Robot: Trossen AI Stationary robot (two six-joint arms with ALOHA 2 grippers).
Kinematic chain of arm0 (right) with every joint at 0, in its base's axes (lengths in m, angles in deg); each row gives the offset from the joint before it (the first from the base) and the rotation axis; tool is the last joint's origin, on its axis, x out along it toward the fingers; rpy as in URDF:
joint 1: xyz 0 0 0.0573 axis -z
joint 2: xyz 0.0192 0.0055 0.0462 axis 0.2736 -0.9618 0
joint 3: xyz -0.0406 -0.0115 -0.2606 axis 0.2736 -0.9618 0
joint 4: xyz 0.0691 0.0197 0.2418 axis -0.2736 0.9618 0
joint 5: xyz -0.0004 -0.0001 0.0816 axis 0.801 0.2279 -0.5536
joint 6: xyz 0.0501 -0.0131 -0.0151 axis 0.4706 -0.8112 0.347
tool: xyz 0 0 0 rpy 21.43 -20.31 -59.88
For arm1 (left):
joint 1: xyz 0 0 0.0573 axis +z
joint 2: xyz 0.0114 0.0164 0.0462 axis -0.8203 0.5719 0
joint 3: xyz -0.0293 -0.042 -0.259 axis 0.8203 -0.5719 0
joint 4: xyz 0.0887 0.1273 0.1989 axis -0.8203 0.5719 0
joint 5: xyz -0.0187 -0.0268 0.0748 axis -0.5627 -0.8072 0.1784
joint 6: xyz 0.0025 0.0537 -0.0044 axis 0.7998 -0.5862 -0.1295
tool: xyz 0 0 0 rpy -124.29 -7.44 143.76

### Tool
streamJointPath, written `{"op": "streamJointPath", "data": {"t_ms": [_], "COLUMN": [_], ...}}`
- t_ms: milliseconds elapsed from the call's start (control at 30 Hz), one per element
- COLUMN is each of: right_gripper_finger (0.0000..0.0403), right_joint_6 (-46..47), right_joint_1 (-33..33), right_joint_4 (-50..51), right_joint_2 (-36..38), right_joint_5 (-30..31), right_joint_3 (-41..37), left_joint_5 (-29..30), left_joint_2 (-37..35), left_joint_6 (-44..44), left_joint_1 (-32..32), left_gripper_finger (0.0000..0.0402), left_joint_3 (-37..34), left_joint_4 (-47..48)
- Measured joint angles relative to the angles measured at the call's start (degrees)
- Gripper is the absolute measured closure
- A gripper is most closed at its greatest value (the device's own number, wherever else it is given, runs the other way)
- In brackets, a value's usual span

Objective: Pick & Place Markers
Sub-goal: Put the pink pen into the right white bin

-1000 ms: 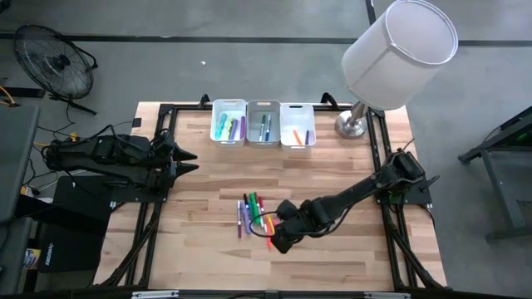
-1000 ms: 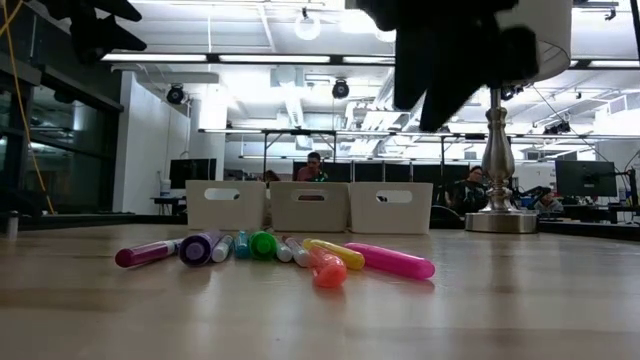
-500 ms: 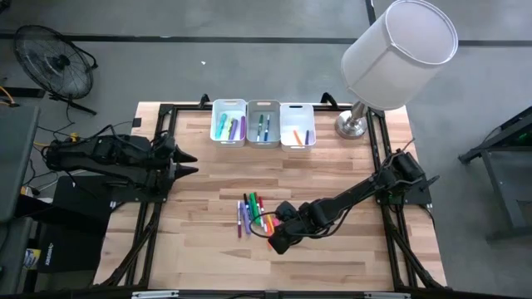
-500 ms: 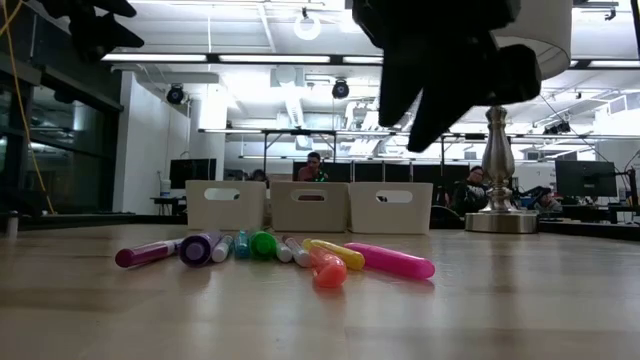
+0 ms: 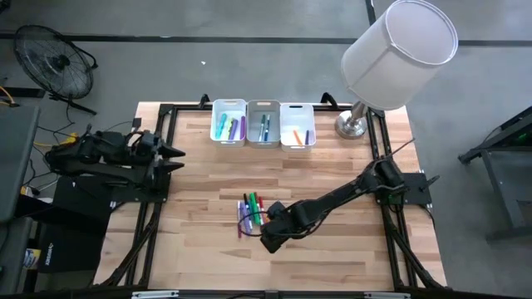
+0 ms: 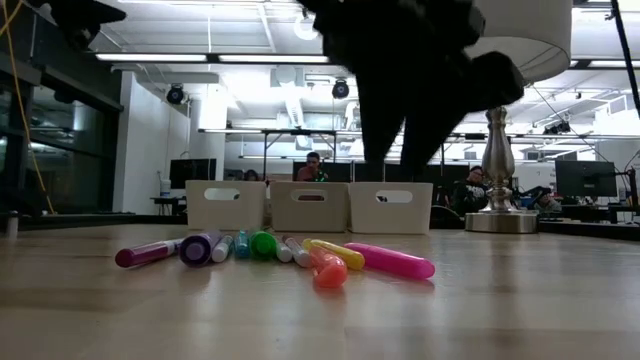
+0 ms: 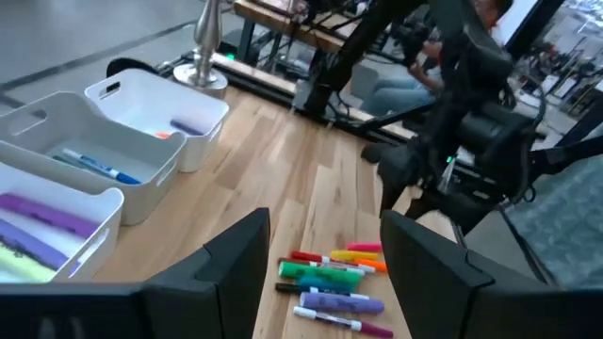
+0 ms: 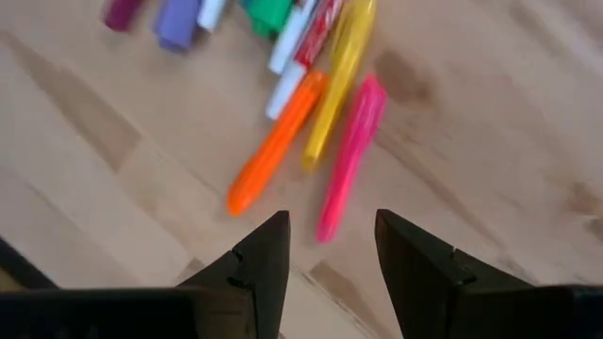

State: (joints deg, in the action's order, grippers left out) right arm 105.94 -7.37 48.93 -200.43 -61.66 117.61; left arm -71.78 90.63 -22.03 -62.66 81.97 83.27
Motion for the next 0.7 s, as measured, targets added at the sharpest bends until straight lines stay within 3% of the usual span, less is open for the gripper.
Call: {"op": "streamJointPath", "data": {"t_ms": [333, 700], "right_gripper_finger": [0.0257, 0.0257], "right_joint_6": [-0.07, 1.03], "right_joint_1": [0.44, 0.29], "right_joint_4": [3.02, 4.92], "right_joint_2": [-6.28, -9.67], "right_joint_5": [-0.03, -1.15], "right_joint_3": [4.82, 4.90], "left_joint_5": [-2.56, -5.57], "left_joint_2": [-6.49, -7.19], "left_joint_6": [1.16, 0.22], "left_joint_1": [0.02, -0.01], "left_gripper_finger": [0.0200, 0.0200], "left_joint_3": [-6.93, -8.83], "left_joint_4": [0.28, -1.42]}}
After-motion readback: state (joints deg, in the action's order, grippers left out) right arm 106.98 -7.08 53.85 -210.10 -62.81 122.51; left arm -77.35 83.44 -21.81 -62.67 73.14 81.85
